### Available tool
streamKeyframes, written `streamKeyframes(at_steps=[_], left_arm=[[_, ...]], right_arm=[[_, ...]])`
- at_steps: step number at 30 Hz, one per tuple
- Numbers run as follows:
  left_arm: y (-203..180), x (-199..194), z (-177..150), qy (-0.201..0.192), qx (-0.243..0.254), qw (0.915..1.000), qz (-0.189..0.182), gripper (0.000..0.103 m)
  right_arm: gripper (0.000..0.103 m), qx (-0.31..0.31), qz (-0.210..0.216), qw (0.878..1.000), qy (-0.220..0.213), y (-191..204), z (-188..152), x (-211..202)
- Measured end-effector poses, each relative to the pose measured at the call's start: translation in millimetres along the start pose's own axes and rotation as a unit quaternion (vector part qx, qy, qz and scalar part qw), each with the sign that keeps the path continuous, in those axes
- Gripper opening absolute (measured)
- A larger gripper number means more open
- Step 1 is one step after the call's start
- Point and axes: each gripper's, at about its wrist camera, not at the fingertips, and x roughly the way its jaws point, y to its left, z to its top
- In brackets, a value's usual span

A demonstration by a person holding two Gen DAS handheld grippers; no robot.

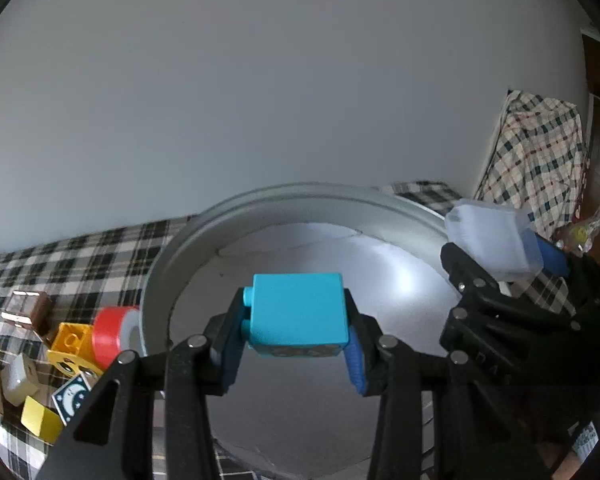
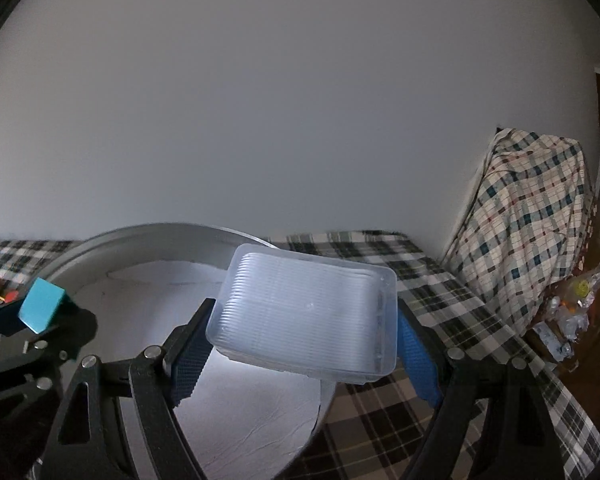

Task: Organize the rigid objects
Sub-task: 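Carry the blue block and clear tray over the tin with both tools, then open the left tool and right tool, dropping block and tray into tin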

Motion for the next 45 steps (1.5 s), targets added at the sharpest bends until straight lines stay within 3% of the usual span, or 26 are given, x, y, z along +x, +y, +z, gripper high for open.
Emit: streamKeyframes(at_steps=[8,12,14,17,18,22,25,28,33,40,45], left_arm=[[-3,9,-3,0.012,0.006,0.9998,0.011,0.042],[-4,9,-3,0.013,0.013,0.9997,0.016,0.043],[-5,8,-3,0.012,0.013,0.9997,0.015,0.056],[0,0,-2,-0.004,-0.001,0.9997,0.023,0.088],[3,-5,-1,-0.014,-0.01,0.9996,0.021,0.102],[15,-29,3,-0.062,-0.032,0.9975,0.006,0.103],[27,-45,5,-0.089,-0.045,0.9948,0.02,0.103],[48,-56,5,-0.106,-0.071,0.9909,0.044,0.103],[85,-65,-5,-0.111,-0.095,0.9846,0.096,0.103],[112,-74,-24,-0.109,-0.079,0.9798,0.148,0.102],[126,-79,-33,-0.105,-0.071,0.9786,0.162,0.102]], right_arm=[[0.086,0.012,0.016,0.999,0.026,-1,-1,7],[0.086,0.028,0.044,0.997,0.048,-5,-3,15],[0.087,0.034,0.049,0.997,0.05,-5,-3,15],[0.087,0.061,0.056,0.995,0.056,-13,-3,17],[0.087,0.08,0.07,0.993,0.06,-19,-3,17],[0.092,0.215,0.152,0.964,0.043,-60,-4,15],[0.095,0.279,0.151,0.948,0.007,-85,-8,6],[0.096,0.305,0.135,0.943,-0.006,-94,-10,3],[0.096,0.287,0.095,0.953,-0.007,-92,-7,4],[0.096,0.205,0.007,0.975,-0.087,-66,-3,-25],[0.096,0.174,0.002,0.981,-0.082,-49,-4,-30]])
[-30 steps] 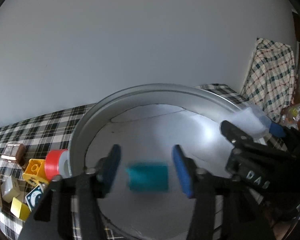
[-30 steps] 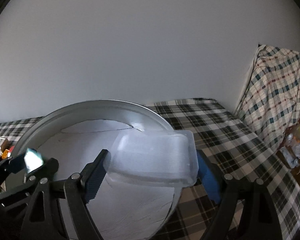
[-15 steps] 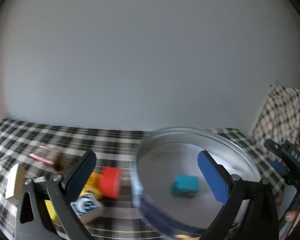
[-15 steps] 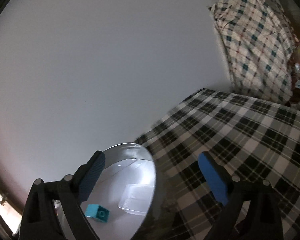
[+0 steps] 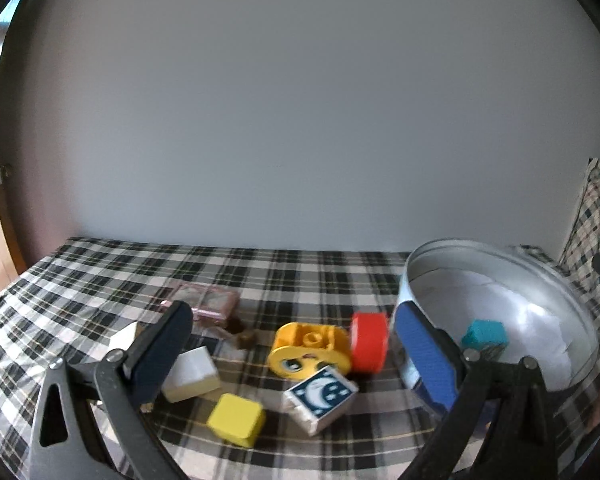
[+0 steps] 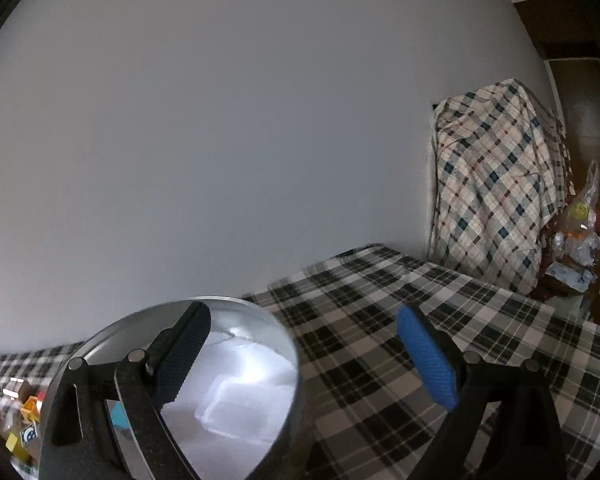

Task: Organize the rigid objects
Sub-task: 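Open the left tool and right tool, dropping block and tray into tin, then grasp the white box with the left tool while the right tool grasps the moon block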

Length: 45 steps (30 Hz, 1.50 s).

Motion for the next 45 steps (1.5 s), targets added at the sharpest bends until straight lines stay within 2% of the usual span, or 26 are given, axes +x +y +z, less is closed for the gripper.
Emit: streamKeyframes(at_steps=[5,14,19,27,33,39,42,45], left_arm=[[5,-4,-6,0.002,0.026,0.9997,-0.001,0.102],[40,0,-6,0.012,0.022,0.9997,0.007,0.102],[63,5,-7,0.028,0.009,0.9995,0.015,0.102],[108,16,-9,0.063,-0.022,0.9974,0.028,0.102],[137,27,-13,0.109,-0.06,0.9916,0.038,0.102],[156,39,-19,0.152,-0.072,0.9848,0.041,0.102],[160,48,-23,0.179,-0.067,0.9805,0.045,0.102],[163,54,-26,0.196,-0.065,0.9771,0.049,0.102]], right_arm=[[0.096,0.0,-0.004,1.0,0.0,11,-7,-10],[0.096,-0.026,-0.013,1.0,-0.011,32,-16,-30],[0.096,-0.021,0.016,1.0,0.0,49,-25,-45],[0.096,-0.052,0.078,0.995,0.016,99,-43,-63],[0.096,-0.084,0.15,0.984,0.043,146,-60,-77],[0.096,-0.146,0.203,0.964,0.091,196,-78,-78],[0.096,-0.175,0.212,0.952,0.136,217,-86,-66],[0.096,-0.179,0.213,0.945,0.174,224,-92,-55]])
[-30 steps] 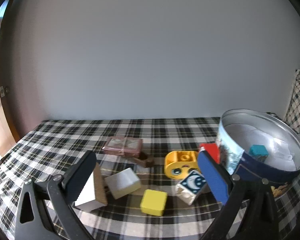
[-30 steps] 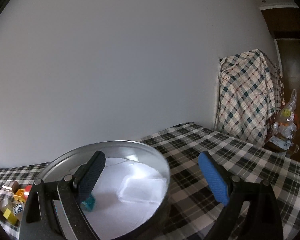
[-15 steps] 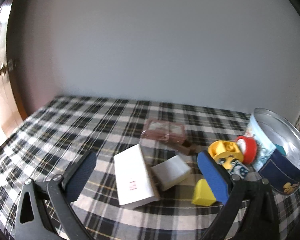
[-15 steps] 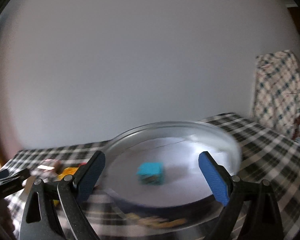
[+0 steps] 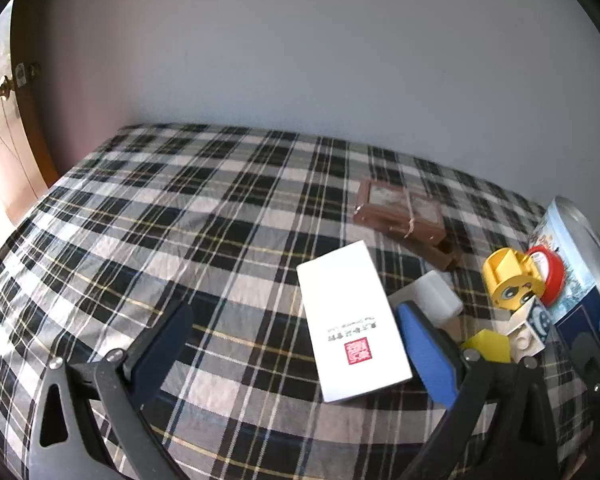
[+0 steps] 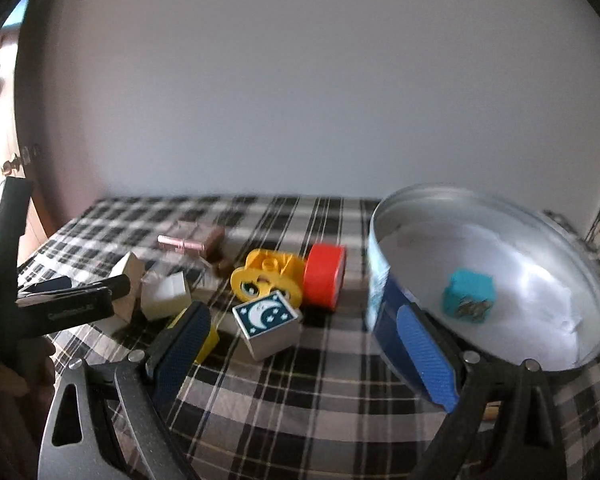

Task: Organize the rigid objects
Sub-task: 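Grasp the white box with the left tool while the right tool grasps the moon block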

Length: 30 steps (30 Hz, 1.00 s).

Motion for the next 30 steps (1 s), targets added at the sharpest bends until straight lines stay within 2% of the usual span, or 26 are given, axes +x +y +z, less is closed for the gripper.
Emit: streamKeyframes(at_steps=[4,8,15,17,18,19,20,21,22,24,27,30], left_arm=[[3,10,-1,0.032,0.006,0.9992,0.025,0.102],[19,21,-1,0.063,-0.02,0.9973,0.031,0.102],[20,23,0,0.064,-0.01,0.9971,0.04,0.1],[21,22,1,0.061,-0.009,0.9973,0.039,0.094],[21,20,0,0.058,-0.009,0.9976,0.037,0.088],[20,18,0,0.054,-0.008,0.9979,0.035,0.081],[20,18,0,0.052,-0.007,0.998,0.034,0.077],[19,16,1,0.049,-0.006,0.9983,0.032,0.069],[19,15,1,0.047,-0.006,0.9985,0.029,0.057],[20,13,1,0.04,-0.008,0.9989,0.021,0.041],[25,10,1,0.035,-0.025,0.9991,0.001,0.04],[27,7,1,0.025,-0.041,0.9985,-0.025,0.04]], right_arm=[[0.096,0.007,0.003,0.999,0.034,0,3,17],[0.096,-0.004,0.0,0.998,0.057,4,5,31],[0.094,-0.04,-0.007,0.995,0.093,22,11,59],[0.089,-0.051,-0.009,0.993,0.108,26,12,67],[0.086,-0.053,-0.007,0.991,0.12,27,12,73],[0.079,-0.051,-0.003,0.99,0.128,26,12,77],[0.065,-0.046,0.004,0.989,0.141,24,12,82],[0.059,-0.039,0.015,0.987,0.155,21,11,86],[0.053,-0.03,0.023,0.988,0.149,17,11,86],[0.051,-0.025,0.035,0.988,0.147,14,7,87],[0.051,-0.009,0.073,0.989,0.131,9,2,76],[0.051,-0.013,0.079,0.992,0.101,8,0,56]])
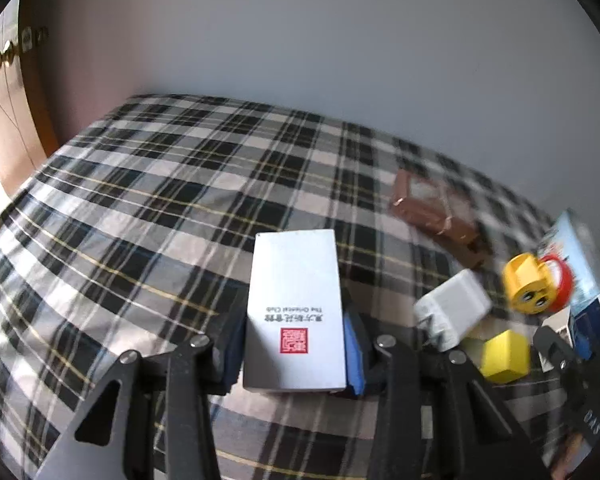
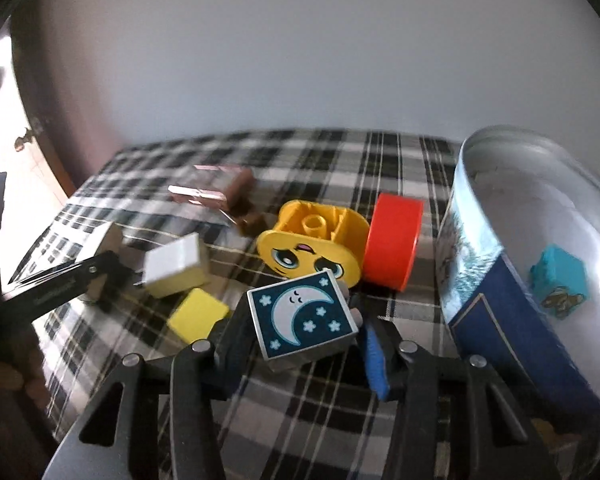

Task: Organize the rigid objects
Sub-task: 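Grasp the white box with the left tool while the right tool grasps the moon block, then carry the white box and moon block over the tin with both tools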

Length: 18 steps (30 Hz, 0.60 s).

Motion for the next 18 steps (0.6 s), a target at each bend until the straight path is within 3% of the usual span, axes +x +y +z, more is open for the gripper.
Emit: streamKeyframes(at_steps=[3,10,18], left_arm=[[0,-9,1,-0.03,-0.01,0.9994,-0.016,0.04],[-7,-36,3,-0.119,0.002,0.9928,-0.016,0.04],[-21,-58,-2,-0.191,0.014,0.9812,-0.023,0.04]], right_arm=[[0.051,-0.012,0.006,0.999,-0.045,6,-7,-22],[0.051,-0.018,-0.003,0.989,-0.148,10,-6,-61],[0.051,0.012,0.026,0.978,-0.209,-6,2,-89]])
